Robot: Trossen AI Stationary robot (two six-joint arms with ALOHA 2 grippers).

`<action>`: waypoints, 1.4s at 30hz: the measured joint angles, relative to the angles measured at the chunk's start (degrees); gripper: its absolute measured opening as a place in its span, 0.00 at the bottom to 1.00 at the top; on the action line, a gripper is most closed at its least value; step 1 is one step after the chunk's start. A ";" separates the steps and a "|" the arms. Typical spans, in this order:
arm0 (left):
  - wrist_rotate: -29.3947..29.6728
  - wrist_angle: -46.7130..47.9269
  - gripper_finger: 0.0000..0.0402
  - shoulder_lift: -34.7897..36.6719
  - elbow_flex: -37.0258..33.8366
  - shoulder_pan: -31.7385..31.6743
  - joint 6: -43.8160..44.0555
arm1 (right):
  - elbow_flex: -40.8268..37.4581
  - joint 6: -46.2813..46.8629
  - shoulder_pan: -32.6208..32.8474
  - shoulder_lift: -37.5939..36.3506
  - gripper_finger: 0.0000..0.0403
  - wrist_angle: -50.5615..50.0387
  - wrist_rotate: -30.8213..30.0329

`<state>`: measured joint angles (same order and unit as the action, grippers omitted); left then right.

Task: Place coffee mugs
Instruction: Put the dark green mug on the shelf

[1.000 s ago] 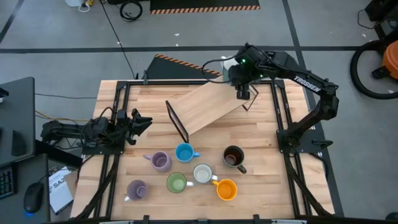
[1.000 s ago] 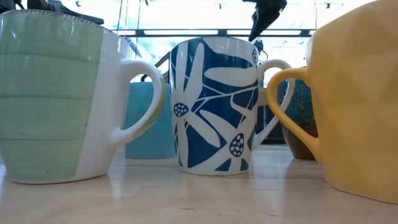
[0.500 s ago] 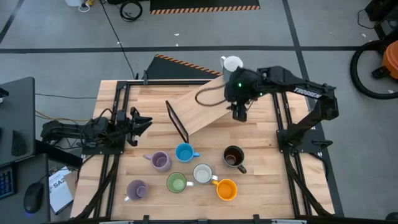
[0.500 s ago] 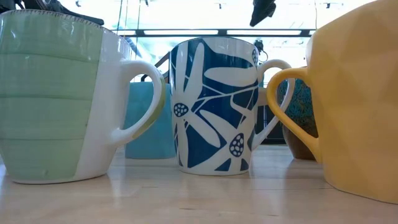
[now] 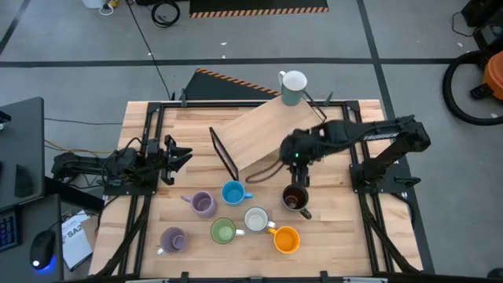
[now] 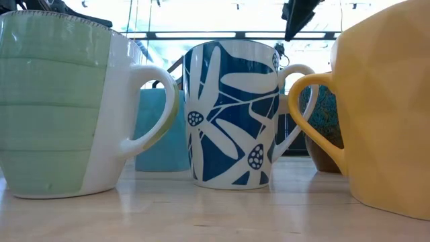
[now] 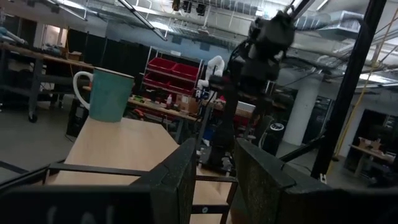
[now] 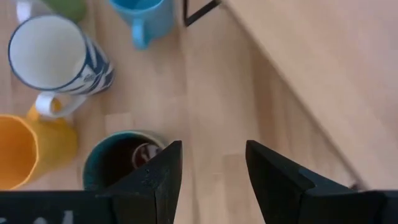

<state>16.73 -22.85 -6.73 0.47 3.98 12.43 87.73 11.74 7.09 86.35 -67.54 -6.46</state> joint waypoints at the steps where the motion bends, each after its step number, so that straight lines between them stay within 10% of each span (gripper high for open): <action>1: 0.00 0.02 0.29 -0.01 0.00 -0.01 0.05 | -0.78 0.68 0.74 0.00 0.45 0.60 0.02; 42: -0.02 0.32 0.29 -0.37 0.00 0.00 4.95 | -7.46 9.30 21.25 10.93 0.57 5.37 1.51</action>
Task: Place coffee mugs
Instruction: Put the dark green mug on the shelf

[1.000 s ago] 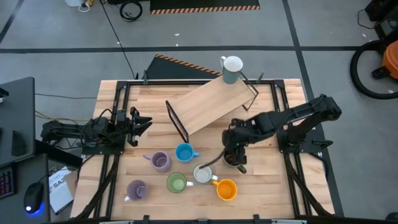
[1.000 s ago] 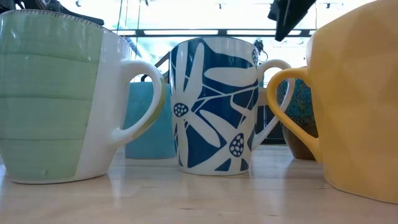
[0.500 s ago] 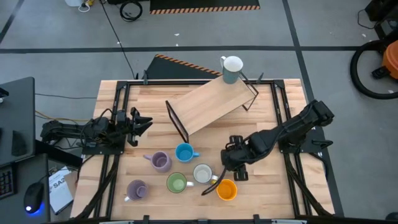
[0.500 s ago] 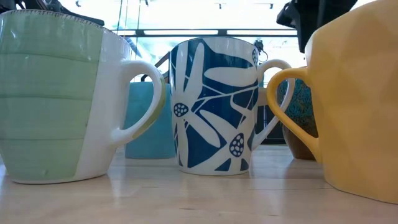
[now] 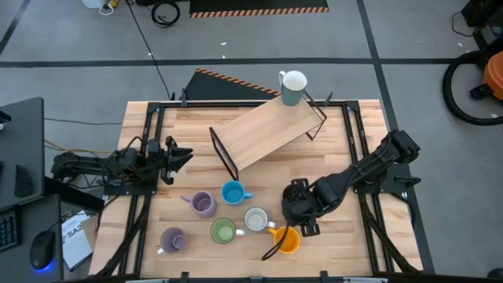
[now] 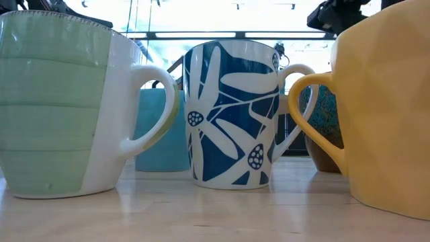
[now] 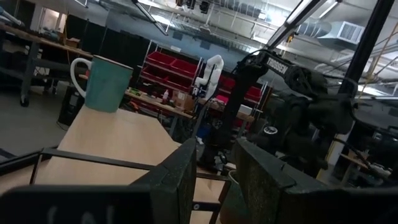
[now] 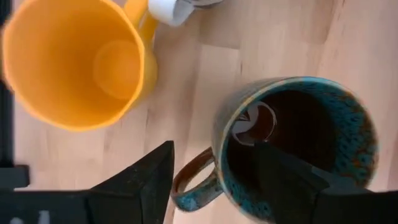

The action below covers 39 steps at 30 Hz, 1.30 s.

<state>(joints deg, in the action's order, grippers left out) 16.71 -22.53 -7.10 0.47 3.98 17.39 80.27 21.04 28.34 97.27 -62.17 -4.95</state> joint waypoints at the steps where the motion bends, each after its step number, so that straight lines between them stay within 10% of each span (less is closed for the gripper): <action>1: 0.00 0.18 0.29 -0.01 0.00 -0.01 0.00 | -0.02 -0.06 0.04 0.22 0.57 -0.26 -0.54; 39: -0.02 0.60 0.29 -0.01 0.00 0.05 1.51 | -8.74 -2.16 -0.28 1.16 0.52 6.49 -1.01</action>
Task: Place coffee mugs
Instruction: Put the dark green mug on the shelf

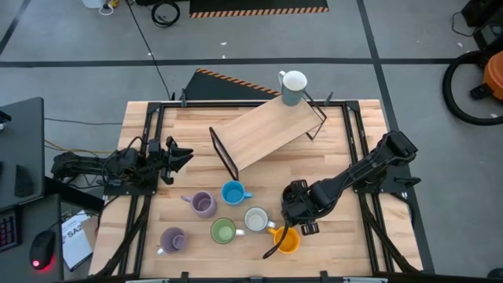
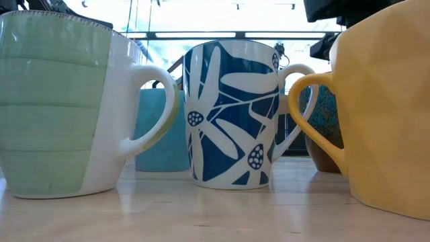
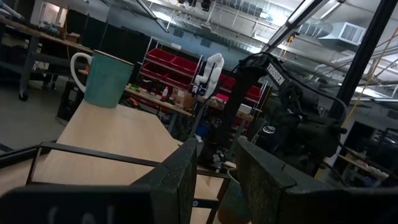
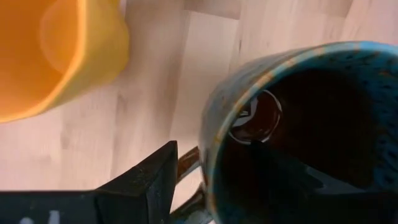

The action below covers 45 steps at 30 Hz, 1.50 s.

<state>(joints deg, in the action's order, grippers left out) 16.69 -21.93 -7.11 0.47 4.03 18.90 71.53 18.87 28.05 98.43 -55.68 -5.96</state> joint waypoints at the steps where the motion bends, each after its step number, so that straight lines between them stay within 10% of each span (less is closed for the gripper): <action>1: 0.00 0.00 0.29 0.00 0.00 0.00 0.00 | -0.45 0.02 0.04 -0.02 0.52 0.54 -0.19; 31: 0.02 0.82 0.29 0.00 0.00 0.00 -0.48 | -2.02 -5.59 -4.31 -0.02 0.20 -1.95 1.73; 45: 0.02 2.91 0.29 0.00 0.00 0.00 -0.53 | 5.54 -14.50 -9.99 -0.17 0.13 -19.12 0.61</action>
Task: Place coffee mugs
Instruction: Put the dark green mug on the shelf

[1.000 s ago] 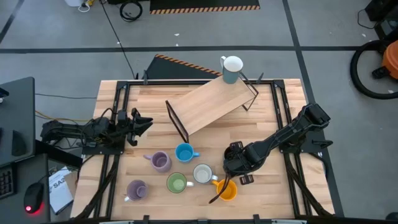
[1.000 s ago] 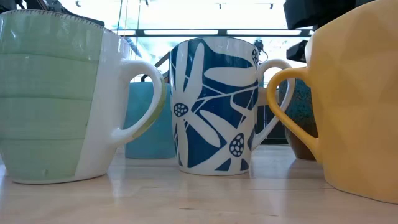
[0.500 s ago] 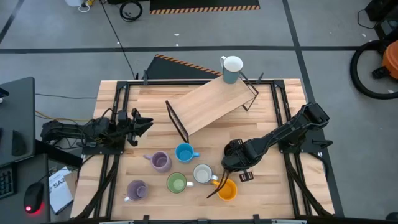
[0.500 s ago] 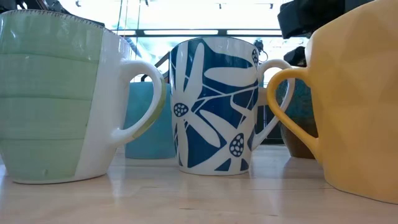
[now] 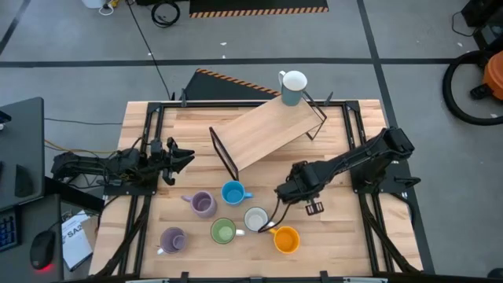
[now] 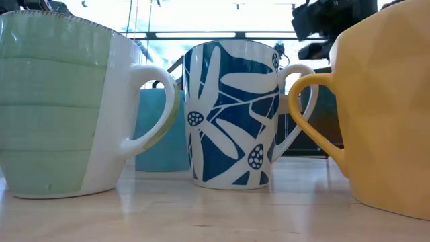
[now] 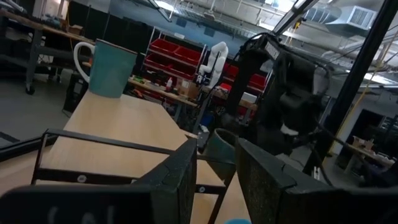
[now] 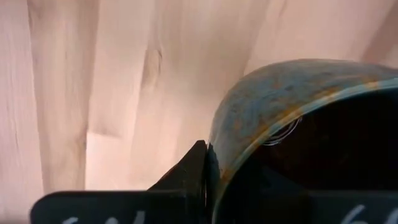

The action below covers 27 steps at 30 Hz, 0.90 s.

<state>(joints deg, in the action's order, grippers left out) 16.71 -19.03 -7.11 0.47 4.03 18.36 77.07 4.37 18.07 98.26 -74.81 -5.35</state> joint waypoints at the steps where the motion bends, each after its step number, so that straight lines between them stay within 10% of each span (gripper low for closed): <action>1: 0.00 0.09 0.29 0.02 0.00 0.00 0.09 | 1.05 -1.01 -0.37 0.00 0.13 -1.77 -0.09; 27: 0.02 -0.84 0.29 0.02 0.00 0.00 0.57 | 8.33 -18.61 -15.92 -16.45 0.12 -15.22 -5.31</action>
<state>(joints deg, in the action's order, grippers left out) 16.73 -19.87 -7.09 0.47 4.03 18.94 85.41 -14.24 2.15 81.80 -90.03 -10.66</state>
